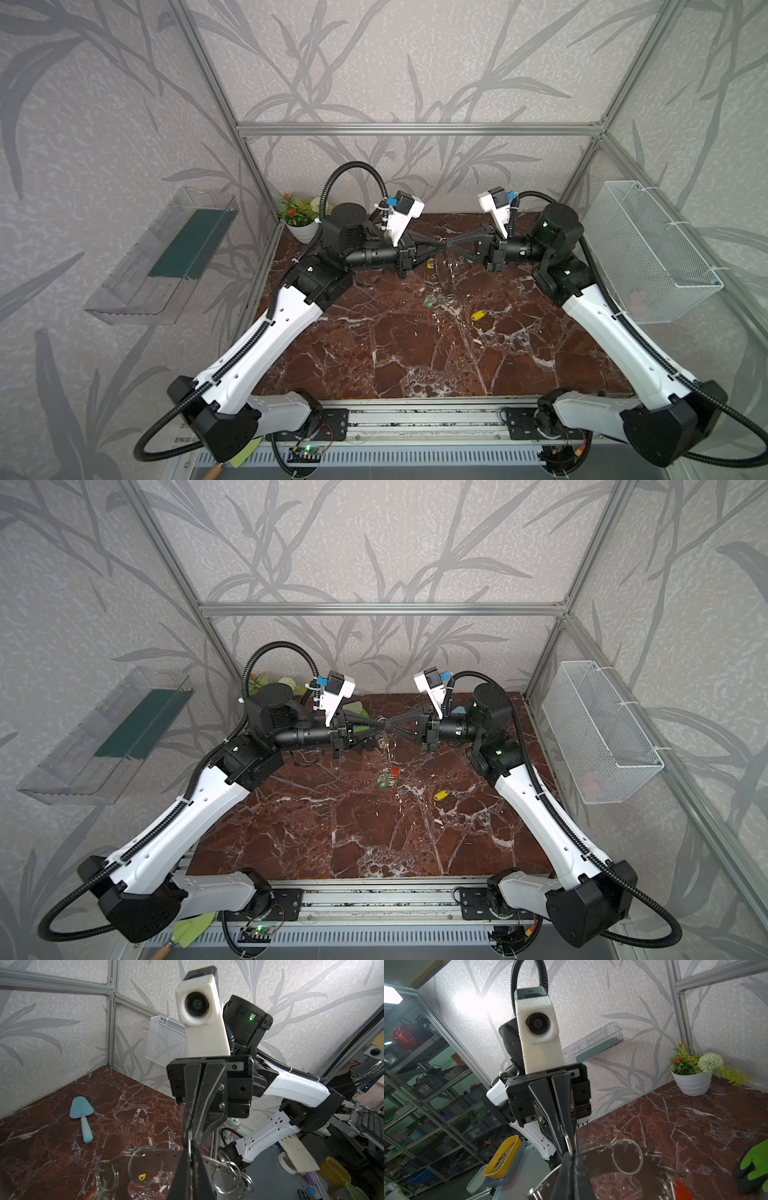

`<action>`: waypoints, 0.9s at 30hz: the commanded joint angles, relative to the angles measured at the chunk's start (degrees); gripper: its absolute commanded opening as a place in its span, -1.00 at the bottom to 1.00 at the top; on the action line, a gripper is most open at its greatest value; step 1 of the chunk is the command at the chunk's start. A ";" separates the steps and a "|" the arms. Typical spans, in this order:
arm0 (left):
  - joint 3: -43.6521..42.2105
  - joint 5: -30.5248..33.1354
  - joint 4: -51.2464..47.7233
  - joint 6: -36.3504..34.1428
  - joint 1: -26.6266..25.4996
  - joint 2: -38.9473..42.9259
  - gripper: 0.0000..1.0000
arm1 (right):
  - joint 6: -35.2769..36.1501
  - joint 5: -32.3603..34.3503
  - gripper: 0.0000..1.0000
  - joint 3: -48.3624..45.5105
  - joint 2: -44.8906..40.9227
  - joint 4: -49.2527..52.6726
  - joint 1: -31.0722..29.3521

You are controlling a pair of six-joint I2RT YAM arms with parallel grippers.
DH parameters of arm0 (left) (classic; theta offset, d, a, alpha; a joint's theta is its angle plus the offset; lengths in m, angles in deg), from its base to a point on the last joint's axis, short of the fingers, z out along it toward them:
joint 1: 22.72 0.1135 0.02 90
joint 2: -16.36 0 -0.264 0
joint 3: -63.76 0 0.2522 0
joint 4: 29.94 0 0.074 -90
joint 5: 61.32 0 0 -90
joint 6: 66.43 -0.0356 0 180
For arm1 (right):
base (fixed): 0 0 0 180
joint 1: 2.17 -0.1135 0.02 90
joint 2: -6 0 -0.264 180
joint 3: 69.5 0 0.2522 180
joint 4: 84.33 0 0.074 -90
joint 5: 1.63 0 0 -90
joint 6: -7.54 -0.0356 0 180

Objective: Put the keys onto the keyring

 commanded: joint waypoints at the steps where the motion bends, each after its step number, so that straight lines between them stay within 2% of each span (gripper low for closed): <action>1: 1.81 -1.06 1.80 -0.32 0.04 -0.45 -1.00 | -0.03 -1.28 -1.00 0.01 -0.58 -1.63 -0.66; 5: 1.18 -0.93 2.45 0.30 0.09 -0.21 -1.00 | -0.11 -1.10 -1.00 0.17 -0.36 -1.77 -0.66; 9: 0.67 4.48 1.45 1.76 0.04 0.45 -1.00 | 0.32 0.63 -0.98 1.04 -0.57 -0.61 -0.41; 11: 0.33 7.59 0.94 2.11 0.03 1.13 -1.00 | 0.32 2.04 -0.72 1.57 -0.75 0.85 -0.16; 13: 0.15 10.42 0.23 2.09 -0.07 1.85 -1.00 | 0.97 3.74 -0.57 2.05 -1.26 2.85 0.04; 18: -0.26 17.09 -2.68 0.04 -0.45 3.23 -1.00 | 5.97 13.66 -0.40 4.48 -3.26 15.58 0.57; 21: 0.18 18.98 -4.87 -2.00 -0.86 3.27 -1.00 | 6.21 19.21 -0.33 6.50 -3.00 22.66 0.59; 25: 1.15 19.78 -8.12 -7.40 -1.64 2.18 -1.00 | 4.86 28.33 -0.25 5.23 -3.21 26.78 0.66; 27: 0.66 22.20 -9.30 -8.76 -1.89 1.82 -1.00 | 6.01 32.08 -0.10 4.35 -3.67 28.60 0.62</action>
